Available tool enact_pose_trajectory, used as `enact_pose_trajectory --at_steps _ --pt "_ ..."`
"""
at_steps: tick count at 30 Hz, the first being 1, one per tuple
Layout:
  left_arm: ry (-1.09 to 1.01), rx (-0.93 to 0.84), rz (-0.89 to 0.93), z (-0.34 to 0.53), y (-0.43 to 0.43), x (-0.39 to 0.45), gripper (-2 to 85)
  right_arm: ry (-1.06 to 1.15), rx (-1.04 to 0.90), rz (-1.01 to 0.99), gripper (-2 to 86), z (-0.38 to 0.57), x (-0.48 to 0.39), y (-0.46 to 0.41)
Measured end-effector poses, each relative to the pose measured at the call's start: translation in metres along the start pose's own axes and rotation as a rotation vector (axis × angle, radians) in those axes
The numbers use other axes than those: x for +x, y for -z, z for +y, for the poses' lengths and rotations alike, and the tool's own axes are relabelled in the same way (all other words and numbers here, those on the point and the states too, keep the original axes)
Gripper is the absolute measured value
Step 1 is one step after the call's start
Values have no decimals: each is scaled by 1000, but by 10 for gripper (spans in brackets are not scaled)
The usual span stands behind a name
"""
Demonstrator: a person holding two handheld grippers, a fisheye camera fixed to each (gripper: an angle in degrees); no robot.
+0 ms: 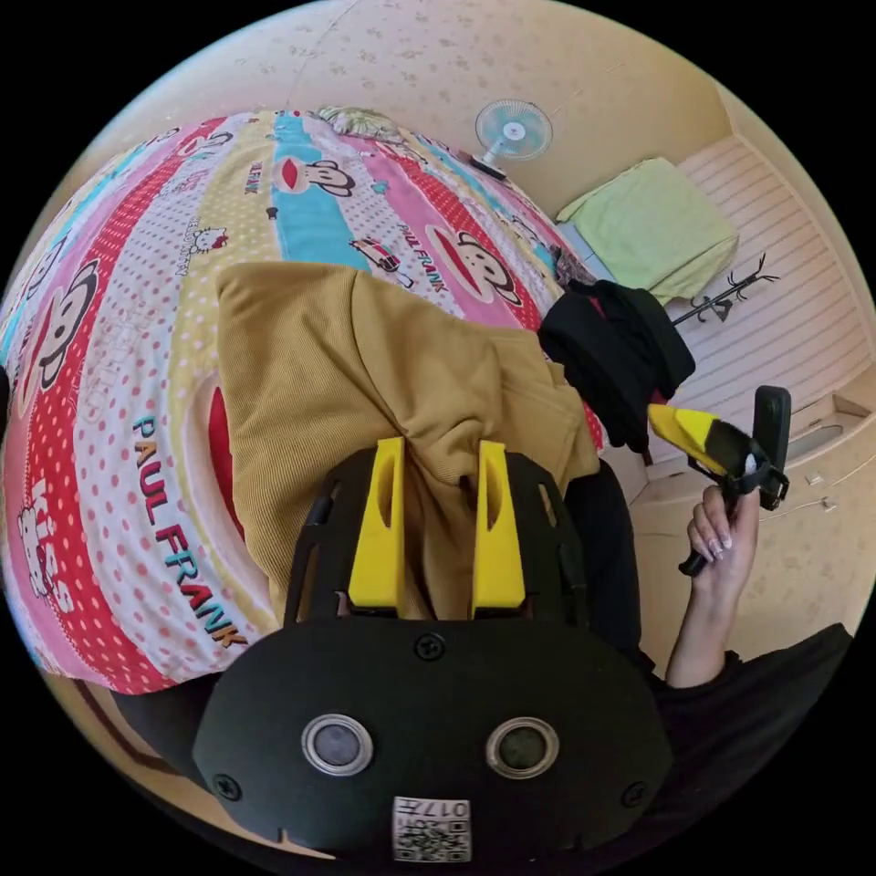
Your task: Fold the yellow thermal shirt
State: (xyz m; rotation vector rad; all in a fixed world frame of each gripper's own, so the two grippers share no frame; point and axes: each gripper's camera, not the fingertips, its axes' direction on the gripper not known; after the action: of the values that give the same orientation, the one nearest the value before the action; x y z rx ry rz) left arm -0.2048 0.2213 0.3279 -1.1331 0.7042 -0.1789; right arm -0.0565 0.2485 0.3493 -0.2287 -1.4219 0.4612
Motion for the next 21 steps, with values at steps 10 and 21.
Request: enact_pose_trajectory --at_steps 10,21 --pt "217 201 58 95 191 -110 36 135 -121 135 72 -58 -28 -42" --pt "403 294 86 154 240 -146 -9 67 -592 364 59 -96 -21 -139"
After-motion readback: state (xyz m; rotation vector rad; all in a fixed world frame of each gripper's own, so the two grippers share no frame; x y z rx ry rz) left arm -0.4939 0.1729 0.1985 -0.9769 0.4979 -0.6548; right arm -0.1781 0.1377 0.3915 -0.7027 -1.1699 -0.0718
